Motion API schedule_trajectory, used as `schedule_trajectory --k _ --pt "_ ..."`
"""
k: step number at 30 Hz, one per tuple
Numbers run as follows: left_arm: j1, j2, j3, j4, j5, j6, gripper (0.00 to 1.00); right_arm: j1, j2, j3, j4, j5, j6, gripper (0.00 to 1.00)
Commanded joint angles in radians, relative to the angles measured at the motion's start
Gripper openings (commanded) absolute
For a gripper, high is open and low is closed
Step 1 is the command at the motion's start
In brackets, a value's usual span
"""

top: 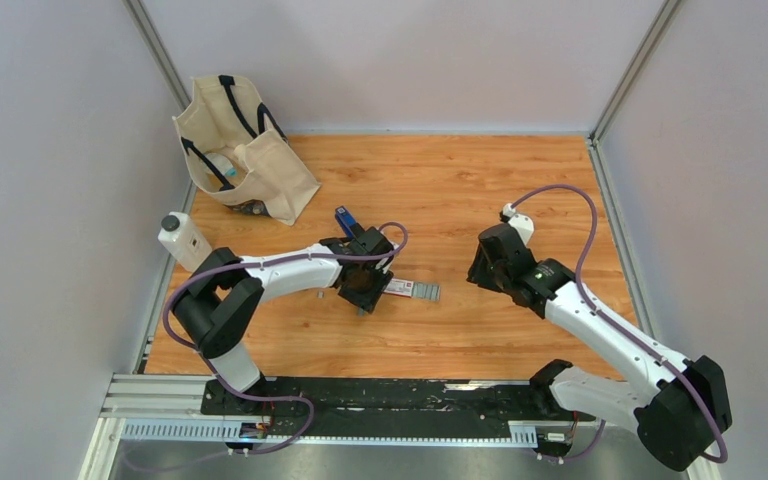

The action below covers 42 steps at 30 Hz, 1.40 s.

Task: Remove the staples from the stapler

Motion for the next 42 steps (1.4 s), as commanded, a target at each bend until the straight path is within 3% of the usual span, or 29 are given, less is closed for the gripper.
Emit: schedule_trajectory --k 1,4,12,16,21,28,33,36,42 --pt "-0.003 0.029 -0.048 -0.045 -0.004 -0.057 0.49 -0.011 -0.02 0.012 0.011 -0.001 -0.016 0.4" --pt "-0.003 0.035 -0.057 -0.046 -0.037 -0.091 0.45 -0.014 -0.017 0.02 0.011 0.001 -0.021 0.4" --pt "-0.001 0.027 -0.071 -0.04 0.039 -0.116 0.33 -0.015 -0.008 0.034 0.003 0.002 -0.022 0.4" --pt "-0.001 0.032 -0.074 -0.034 0.061 -0.117 0.15 -0.017 -0.014 0.041 -0.007 0.009 -0.022 0.4" --pt "-0.003 0.035 -0.042 -0.043 0.053 -0.082 0.0 -0.019 -0.018 0.044 -0.012 0.009 -0.018 0.4" --pt "0.005 0.079 0.119 -0.147 0.09 0.056 0.0 -0.017 -0.002 0.07 -0.003 -0.004 -0.024 0.4" --pt "0.037 -0.006 0.179 -0.166 0.136 0.099 0.0 -0.019 -0.003 0.109 0.031 -0.043 -0.064 0.41" --pt "0.082 -0.051 0.244 -0.187 0.232 0.11 0.0 -0.017 -0.015 0.13 0.078 -0.102 -0.099 0.43" --pt "0.247 -0.12 0.37 -0.16 0.585 0.055 0.0 -0.019 -0.07 0.218 0.181 -0.267 -0.151 0.47"
